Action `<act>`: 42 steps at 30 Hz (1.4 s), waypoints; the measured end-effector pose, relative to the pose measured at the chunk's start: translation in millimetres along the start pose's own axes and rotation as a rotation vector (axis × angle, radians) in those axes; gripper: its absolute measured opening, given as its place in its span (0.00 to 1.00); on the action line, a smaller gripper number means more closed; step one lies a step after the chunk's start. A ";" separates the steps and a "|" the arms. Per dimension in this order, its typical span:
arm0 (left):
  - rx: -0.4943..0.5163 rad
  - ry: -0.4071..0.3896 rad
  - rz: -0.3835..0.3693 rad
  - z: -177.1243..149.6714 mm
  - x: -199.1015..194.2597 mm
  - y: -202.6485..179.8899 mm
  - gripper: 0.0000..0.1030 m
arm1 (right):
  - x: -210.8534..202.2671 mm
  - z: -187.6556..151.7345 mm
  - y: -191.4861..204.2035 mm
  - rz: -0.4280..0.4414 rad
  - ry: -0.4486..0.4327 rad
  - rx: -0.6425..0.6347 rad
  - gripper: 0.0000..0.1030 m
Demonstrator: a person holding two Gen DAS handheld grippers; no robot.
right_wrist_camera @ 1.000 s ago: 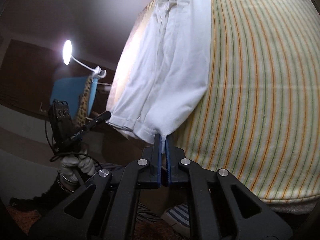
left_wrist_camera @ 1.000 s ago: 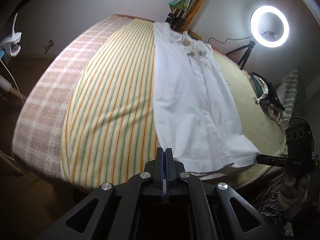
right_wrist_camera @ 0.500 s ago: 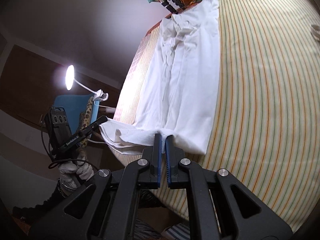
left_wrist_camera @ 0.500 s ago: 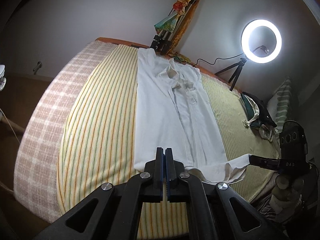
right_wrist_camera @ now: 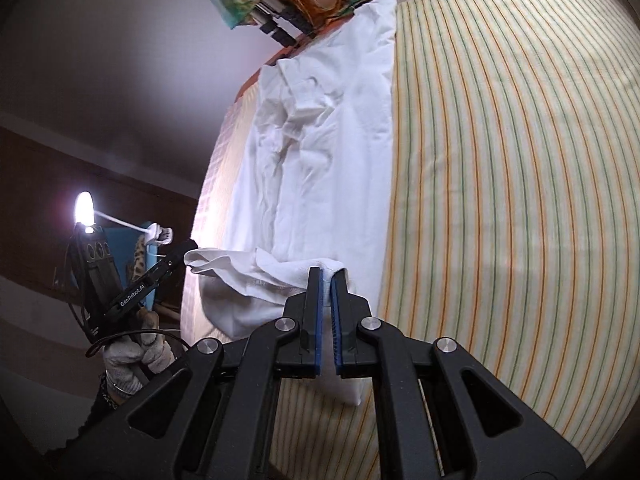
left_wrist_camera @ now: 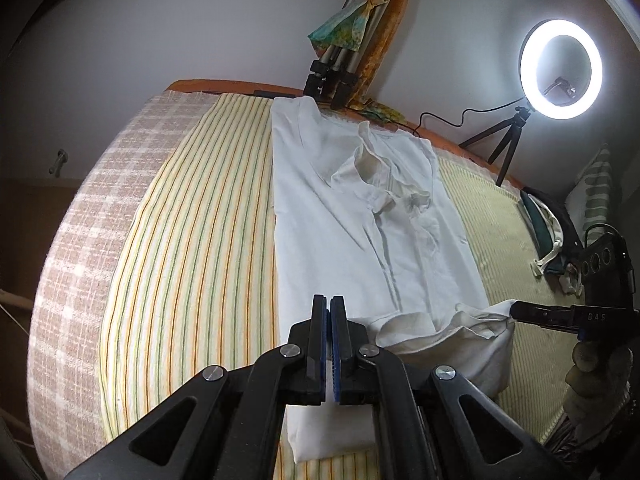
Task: Fold small clothes
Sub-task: 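Fold the hem end over toward the collar with both tools, then release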
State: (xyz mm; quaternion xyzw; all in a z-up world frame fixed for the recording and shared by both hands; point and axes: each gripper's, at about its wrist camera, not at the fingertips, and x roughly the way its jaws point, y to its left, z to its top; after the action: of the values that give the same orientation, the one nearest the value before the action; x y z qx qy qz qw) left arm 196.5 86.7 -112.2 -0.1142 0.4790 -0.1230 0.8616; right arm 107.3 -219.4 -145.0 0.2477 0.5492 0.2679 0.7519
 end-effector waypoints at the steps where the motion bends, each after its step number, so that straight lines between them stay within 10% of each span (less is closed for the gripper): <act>1: -0.003 0.006 0.004 0.5 5.0 1.6 0.00 | 3.1 2.4 -1.5 -0.010 0.004 0.001 0.05; 6: -0.040 0.008 0.044 0.4 19.5 14.1 0.03 | 11.6 8.2 -4.5 -0.038 0.024 -0.006 0.06; 8: -0.061 -0.017 0.041 1.6 13.3 20.6 0.25 | 7.6 7.3 2.8 -0.084 0.005 -0.053 0.07; 21: 0.147 -0.022 0.063 -20.0 0.9 -6.5 0.29 | 7.3 -16.0 50.2 -0.223 -0.058 -0.341 0.16; 25: 0.157 -0.025 0.073 -11.8 15.6 0.9 0.35 | 7.2 -8.1 41.4 -0.281 -0.102 -0.343 0.47; 32: 0.175 -0.033 0.053 -7.0 27.1 -3.1 0.26 | 18.3 3.2 33.6 -0.270 -0.089 -0.330 0.47; 42: 0.229 -0.038 0.071 -12.5 30.3 -9.0 0.00 | 29.3 0.1 37.6 -0.283 -0.068 -0.344 0.07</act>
State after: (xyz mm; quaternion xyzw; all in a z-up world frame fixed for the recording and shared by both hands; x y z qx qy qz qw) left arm 200.3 67.5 -139.9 -0.0007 0.4490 -0.1442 0.8818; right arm 109.9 -172.1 -140.2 0.0455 0.4991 0.2410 0.8311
